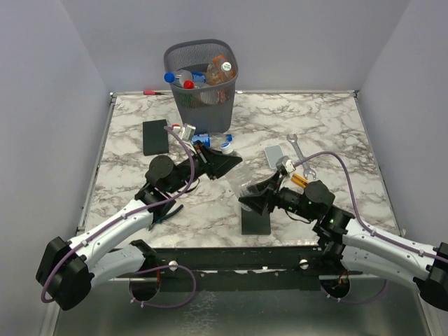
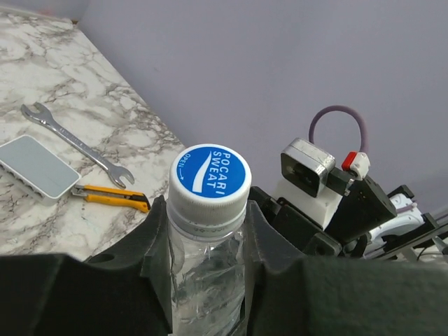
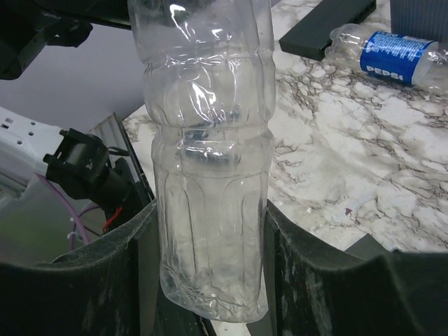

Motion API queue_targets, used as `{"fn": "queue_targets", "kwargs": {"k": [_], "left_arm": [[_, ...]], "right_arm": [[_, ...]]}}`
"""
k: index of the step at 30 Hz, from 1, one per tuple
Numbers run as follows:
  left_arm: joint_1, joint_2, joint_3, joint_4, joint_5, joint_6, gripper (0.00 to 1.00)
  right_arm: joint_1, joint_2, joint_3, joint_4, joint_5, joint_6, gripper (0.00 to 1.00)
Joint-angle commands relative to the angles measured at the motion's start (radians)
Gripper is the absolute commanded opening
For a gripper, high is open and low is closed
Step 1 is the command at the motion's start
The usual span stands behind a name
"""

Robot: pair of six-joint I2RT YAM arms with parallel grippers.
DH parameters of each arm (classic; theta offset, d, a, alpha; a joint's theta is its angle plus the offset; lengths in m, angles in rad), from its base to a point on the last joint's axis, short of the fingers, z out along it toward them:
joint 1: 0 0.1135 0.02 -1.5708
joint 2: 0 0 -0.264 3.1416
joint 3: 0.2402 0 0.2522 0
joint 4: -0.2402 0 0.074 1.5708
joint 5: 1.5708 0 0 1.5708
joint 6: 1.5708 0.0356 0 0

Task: Put the plastic bottles in the bin
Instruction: Pick up the plastic bottle at the center of the board.

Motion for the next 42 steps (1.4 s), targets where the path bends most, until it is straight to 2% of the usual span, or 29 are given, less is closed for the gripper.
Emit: {"fn": "queue_targets", "kwargs": {"k": [1,2,5,8,10,14,18,23,25,30,31,32,34,37,40,42], "left_arm": [[0.005,-0.030,-0.018,0.040,0.004,0.007,0.04],[0.005,-0.032,-0.019,0.040,0.005,0.009,0.00],[0.006,-0.039,-0.014,0.040,0.007,0.020,0.00],[0.005,-0.043,-0.004,0.039,0.036,0.037,0.00],[0.006,-0.043,0.012,0.040,0.094,0.062,0.00],[0.005,-0.017,0.069,0.042,0.256,0.088,0.00],[0.003,0.018,0.117,0.072,0.368,0.059,0.00],[0.001,0.027,0.128,0.142,0.390,0.018,0.00],[-0.001,0.033,0.136,0.157,0.398,0.008,0.00],[-0.003,0.042,0.151,0.162,0.403,0.005,0.00],[-0.004,0.043,0.151,0.162,0.398,0.004,0.00],[-0.004,0.044,0.151,0.162,0.385,0.004,0.05],[-0.004,0.045,0.151,0.162,0.351,0.000,0.40],[-0.004,0.045,0.159,0.162,0.305,-0.002,0.65],[-0.004,0.042,0.168,0.156,0.244,0.008,0.80],[-0.004,0.036,0.178,0.138,0.191,0.021,0.83]], "right_arm": [[0.013,0.004,0.034,-0.113,-0.060,-0.007,0.49],[0.013,0.012,0.051,-0.130,-0.066,-0.009,0.57],[0.014,0.033,0.097,-0.181,-0.084,-0.012,0.81],[0.013,0.043,0.151,-0.246,-0.091,-0.021,0.98],[0.013,0.055,0.198,-0.308,-0.101,-0.045,1.00],[0.013,0.079,0.254,-0.399,-0.120,-0.088,1.00],[0.013,0.065,0.219,-0.265,-0.150,-0.045,1.00],[0.013,0.113,0.204,-0.105,-0.225,0.020,0.90],[0.013,0.129,0.198,-0.060,-0.225,0.033,0.82],[0.013,0.124,0.190,-0.027,-0.207,0.037,0.52],[0.013,0.119,0.188,-0.029,-0.203,0.035,0.50],[0.014,0.113,0.187,-0.035,-0.198,0.031,0.47],[0.014,0.104,0.188,-0.052,-0.188,0.020,0.44],[0.013,0.092,0.188,-0.077,-0.170,0.006,0.42],[0.013,0.087,0.186,-0.089,-0.163,-0.002,0.40],[0.014,0.085,0.185,-0.098,-0.156,-0.007,0.40]]}}
